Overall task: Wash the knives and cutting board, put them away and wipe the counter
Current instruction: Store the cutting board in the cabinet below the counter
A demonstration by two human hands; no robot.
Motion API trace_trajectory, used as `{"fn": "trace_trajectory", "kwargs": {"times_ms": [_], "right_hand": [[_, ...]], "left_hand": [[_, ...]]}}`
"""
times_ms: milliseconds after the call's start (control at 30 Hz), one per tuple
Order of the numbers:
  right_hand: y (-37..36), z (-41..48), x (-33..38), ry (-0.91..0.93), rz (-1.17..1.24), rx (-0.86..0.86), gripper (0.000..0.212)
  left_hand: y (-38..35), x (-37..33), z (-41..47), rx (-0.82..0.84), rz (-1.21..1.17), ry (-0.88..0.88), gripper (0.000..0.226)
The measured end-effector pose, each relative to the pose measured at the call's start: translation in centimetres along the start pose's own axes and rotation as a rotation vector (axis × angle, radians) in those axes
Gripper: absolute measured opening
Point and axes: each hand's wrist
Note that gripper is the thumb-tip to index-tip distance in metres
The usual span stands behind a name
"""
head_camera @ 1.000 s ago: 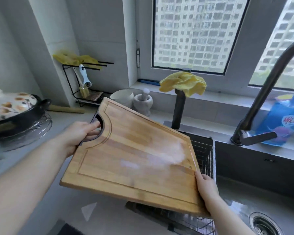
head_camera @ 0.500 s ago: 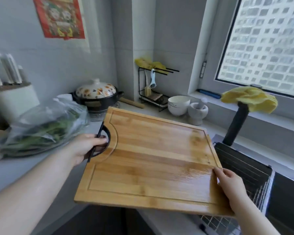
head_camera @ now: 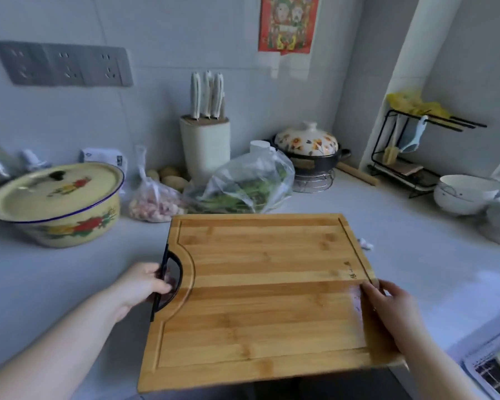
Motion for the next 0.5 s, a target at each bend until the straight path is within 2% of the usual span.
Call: {"fn": "trace_trajectory", "kwargs": {"times_ms": [133, 233, 400, 500], "right_hand": [[-3.7, -1.3, 1.3, -0.019, -0.105, 0.051, 0.048], [-5.1, -1.7, 1.6, -0.037, -0.169, 0.065, 0.048], [-6.4, -2.1, 1.6, -0.061, -0.212, 0.086, 0.051], [-6.8, -1.9, 1.7, -0.066, -0.236, 0.094, 0.052]], "left_hand": [[2.7, 3.2, 0.9, -0.047, 0.088, 0.070, 0.017], [3.4, 4.3, 1.4, -0.022, 0.103, 0.114, 0.022], [3.5, 5.2, 2.7, -0.043, 0.140, 0.112, 0.058], [3.2, 5.4, 3.0, -0.091, 0.178, 0.123, 0.048]]}}
Point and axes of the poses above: each hand's wrist, its own z-axis towards the middle knuckle, its own y-axis out of the back of the hand, x = y × z, and after that the axes turned 2 degrees about y, right-handed
